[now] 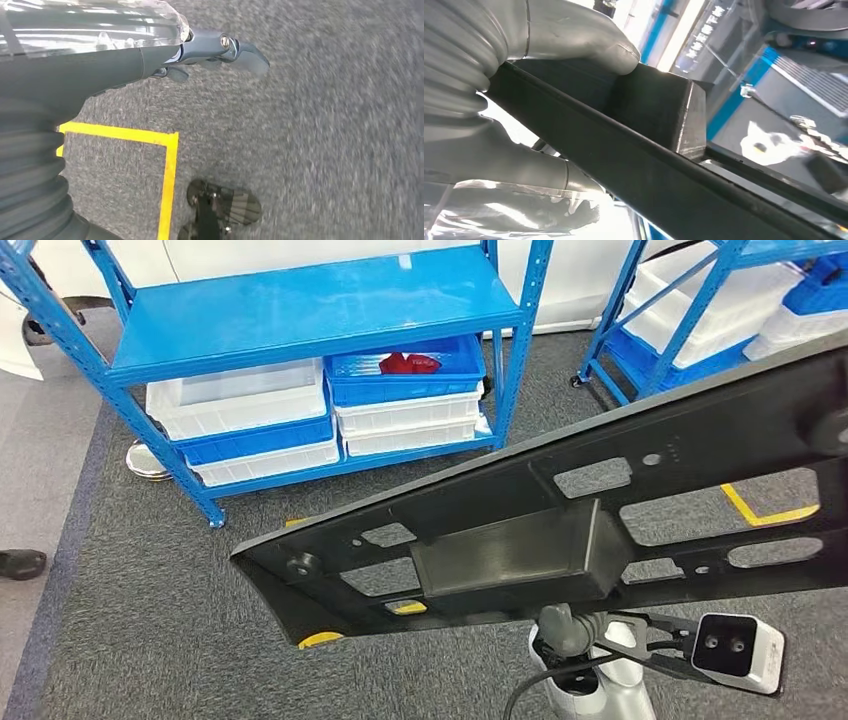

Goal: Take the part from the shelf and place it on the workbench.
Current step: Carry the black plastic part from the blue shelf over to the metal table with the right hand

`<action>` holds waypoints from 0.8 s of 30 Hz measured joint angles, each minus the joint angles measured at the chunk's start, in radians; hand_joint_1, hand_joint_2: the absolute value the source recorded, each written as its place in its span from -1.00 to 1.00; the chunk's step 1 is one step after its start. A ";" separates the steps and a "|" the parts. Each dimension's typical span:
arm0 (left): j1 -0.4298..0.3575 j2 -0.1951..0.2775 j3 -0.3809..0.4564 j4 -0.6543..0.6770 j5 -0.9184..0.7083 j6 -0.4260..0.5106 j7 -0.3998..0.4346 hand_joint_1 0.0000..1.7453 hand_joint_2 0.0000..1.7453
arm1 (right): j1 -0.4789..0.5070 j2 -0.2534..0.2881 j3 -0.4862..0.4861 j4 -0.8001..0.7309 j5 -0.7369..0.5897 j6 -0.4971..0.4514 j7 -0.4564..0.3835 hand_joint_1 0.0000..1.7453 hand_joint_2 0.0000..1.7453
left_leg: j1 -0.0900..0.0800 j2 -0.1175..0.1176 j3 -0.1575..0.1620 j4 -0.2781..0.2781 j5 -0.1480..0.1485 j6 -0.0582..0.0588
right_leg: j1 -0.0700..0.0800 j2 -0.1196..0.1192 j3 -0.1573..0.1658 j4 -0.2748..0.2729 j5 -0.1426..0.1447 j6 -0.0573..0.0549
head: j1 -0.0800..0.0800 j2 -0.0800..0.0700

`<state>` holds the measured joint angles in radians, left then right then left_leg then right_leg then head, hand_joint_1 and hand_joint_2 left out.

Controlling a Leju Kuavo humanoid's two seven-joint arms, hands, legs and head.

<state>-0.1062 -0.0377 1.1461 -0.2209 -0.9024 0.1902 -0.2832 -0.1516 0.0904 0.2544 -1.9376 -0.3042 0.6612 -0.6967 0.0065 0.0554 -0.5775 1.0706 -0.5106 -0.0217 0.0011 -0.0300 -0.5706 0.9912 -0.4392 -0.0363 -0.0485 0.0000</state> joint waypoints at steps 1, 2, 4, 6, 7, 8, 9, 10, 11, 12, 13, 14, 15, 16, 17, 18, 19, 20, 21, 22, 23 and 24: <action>0.001 0.001 0.000 0.000 -0.003 0.001 0.004 -1.00 1.00 | 0.000 0.000 0.000 -0.006 0.000 0.003 0.000 1.00 1.00 | 0.002 -0.024 -0.027 0.067 -0.037 -0.003 | 0.000 0.011 -0.003 0.000 0.003 -0.003 | 0.000 0.000; 0.004 0.002 0.000 0.000 -0.006 0.003 0.009 -1.00 1.00 | 0.000 0.001 0.000 -0.011 0.000 0.006 0.000 1.00 1.00 | 0.003 -0.038 -0.059 0.142 -0.071 -0.005 | 0.000 0.023 -0.005 0.001 0.005 -0.006 | 0.000 0.000; 0.008 0.006 0.000 0.000 -0.010 0.006 0.017 -1.00 1.00 | 0.004 0.001 0.000 -0.022 0.002 0.014 0.000 1.00 1.00 | 0.004 -0.047 -0.093 0.222 -0.089 -0.007 | 0.001 0.051 -0.009 0.003 0.007 -0.006 | 0.000 0.000; 0.009 0.008 0.000 0.000 -0.015 0.002 0.020 -1.00 1.00 | 0.010 0.001 0.000 -0.038 0.010 0.026 0.000 1.00 1.00 | 0.005 -0.053 -0.057 0.148 -0.033 -0.004 | 0.001 0.078 -0.009 0.007 0.008 -0.004 | 0.000 0.000; 0.008 0.008 0.000 0.000 -0.018 -0.002 0.021 -1.00 1.00 | 0.013 0.002 0.000 -0.049 0.017 0.032 0.000 1.00 1.00 | 0.006 -0.071 -0.022 0.073 0.004 -0.001 | 0.000 0.090 -0.009 0.009 0.008 -0.002 | 0.000 0.000; 0.008 0.009 0.000 0.000 -0.021 -0.006 0.021 -1.00 1.00 | 0.016 0.004 0.000 -0.061 0.025 0.038 0.000 1.00 1.00 | 0.008 -0.092 0.010 0.004 0.029 0.001 | 0.001 0.102 -0.011 0.013 0.008 0.002 | 0.000 0.000; 0.008 0.009 0.000 0.000 -0.023 -0.010 0.022 -1.00 1.00 | 0.018 0.005 0.000 -0.073 0.031 0.042 0.000 1.00 1.00 | 0.009 -0.109 0.031 -0.044 0.042 0.004 | 0.001 0.114 -0.015 0.016 0.009 0.007 | 0.000 0.000; 0.009 0.009 0.000 0.000 -0.024 -0.011 0.023 -1.00 1.00 | 0.020 0.007 0.000 -0.084 0.035 0.044 0.000 1.00 1.00 | 0.008 -0.120 0.040 -0.068 0.044 0.006 | 0.000 0.124 -0.020 0.018 0.011 0.013 | 0.000 0.000; 0.009 0.009 -0.001 0.000 -0.024 -0.012 0.024 -1.00 1.00 | 0.022 0.009 0.000 -0.092 0.038 0.045 0.000 1.00 1.00 | 0.007 -0.116 0.043 -0.073 0.041 0.009 | -0.001 0.134 -0.025 0.019 0.014 0.020 | 0.000 0.000; 0.009 0.008 -0.001 0.000 -0.023 -0.012 0.025 -1.00 1.00 | 0.025 0.009 0.000 -0.099 0.039 0.044 0.000 1.00 1.00 | 0.007 -0.107 0.042 -0.074 0.043 0.014 | -0.001 0.143 -0.029 0.019 0.018 0.027 | 0.000 0.000; 0.008 0.007 -0.001 0.000 -0.023 -0.013 0.026 -1.00 1.00 | 0.026 0.010 0.000 -0.104 0.039 0.043 0.000 1.00 1.00 | 0.009 -0.097 0.043 -0.077 0.047 0.020 | -0.001 0.138 -0.033 0.023 0.015 0.032 | 0.000 0.000; 0.006 0.005 -0.001 0.000 -0.023 -0.014 0.027 -1.00 1.00 | 0.025 0.009 0.000 -0.107 0.036 0.041 0.000 1.00 1.00 | 0.011 -0.087 0.043 -0.081 0.051 0.027 | 0.000 0.122 -0.042 0.040 0.003 0.037 | 0.000 0.000; 0.005 0.004 -0.001 0.000 -0.023 -0.016 0.027 -1.00 1.00 | 0.019 0.009 0.001 -0.109 0.030 0.037 0.001 1.00 1.00 | 0.013 -0.075 0.042 -0.084 0.054 0.032 | 0.001 0.098 -0.060 0.079 -0.022 0.041 | 0.001 0.000; 0.005 0.003 -0.001 0.000 -0.023 -0.019 0.027 -1.00 1.00 | 0.009 0.008 0.002 -0.109 0.018 0.031 0.001 1.00 1.00 | 0.012 -0.063 0.040 -0.085 0.056 0.036 | 0.000 0.069 -0.089 0.140 -0.057 0.044 | 0.001 0.000; 0.006 0.003 -0.001 0.000 -0.023 -0.021 0.027 -1.00 1.00 | -0.001 0.007 0.003 -0.108 0.004 0.024 0.001 1.00 1.00 | 0.011 -0.051 0.037 -0.084 0.057 0.038 | -0.003 0.050 -0.123 0.213 -0.092 0.048 | 0.002 0.000; 0.009 0.002 -0.001 0.000 -0.023 -0.024 0.027 -1.00 1.00 | -0.011 0.006 0.003 -0.105 -0.011 0.018 0.002 1.00 1.00 | 0.010 -0.037 0.035 -0.083 0.057 0.038 | -0.006 0.040 -0.152 0.278 -0.117 0.051 | 0.002 0.000; 0.011 0.001 -0.001 0.000 -0.023 -0.025 0.027 -1.00 1.00 | -0.017 0.004 0.004 -0.103 -0.021 0.014 0.002 1.00 1.00 | 0.010 -0.023 0.034 -0.083 0.057 0.038 | -0.008 0.036 -0.166 0.311 -0.123 0.053 | 0.002 0.000; 0.011 0.001 -0.001 0.000 -0.023 -0.025 0.027 -1.00 1.00 | -0.021 0.003 0.004 -0.101 -0.027 0.012 0.002 1.00 1.00 | 0.010 -0.011 0.034 -0.082 0.057 0.038 | -0.009 0.033 -0.158 0.302 -0.109 0.053 | 0.002 0.000; 0.011 -0.001 -0.001 0.000 -0.023 -0.025 0.027 -1.00 1.00 | -0.024 0.001 0.005 -0.099 -0.029 0.010 0.002 1.00 1.00 | 0.009 0.001 0.035 -0.082 0.056 0.037 | -0.009 0.026 -0.129 0.251 -0.080 0.051 | 0.002 0.000; 0.010 -0.003 -0.001 0.000 -0.024 -0.024 0.027 -1.00 1.00 | -0.027 0.000 0.006 -0.098 -0.031 0.009 0.002 1.00 1.00 | 0.009 0.011 0.037 -0.082 0.055 0.035 | -0.007 0.010 -0.086 0.175 -0.047 0.047 | 0.002 0.000; 0.009 -0.004 -0.001 0.000 -0.027 -0.024 0.027 -1.00 1.00 | -0.031 0.000 0.008 -0.097 -0.033 0.008 0.002 1.00 1.00 | 0.006 0.019 0.038 -0.081 0.053 0.032 | -0.002 -0.012 -0.046 0.102 -0.025 0.042 | 0.002 0.000; 0.010 -0.006 -0.001 0.000 -0.030 -0.023 0.028 -1.00 1.00 | -0.034 -0.001 0.010 -0.097 -0.034 0.005 0.002 1.00 1.00 | 0.004 0.027 0.039 -0.081 0.052 0.028 | 0.003 -0.028 -0.019 0.050 -0.012 0.035 | 0.002 0.000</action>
<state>-0.0966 -0.0432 1.1449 -0.2213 -0.9327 0.1668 -0.2554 -0.1859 0.0897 0.2642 -2.0343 -0.3387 0.6666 -0.6943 0.0104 0.0824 -0.5385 0.9899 -0.4585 0.0060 0.0037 -0.0578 -0.5897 1.0408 -0.4509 -0.0014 -0.0470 0.0000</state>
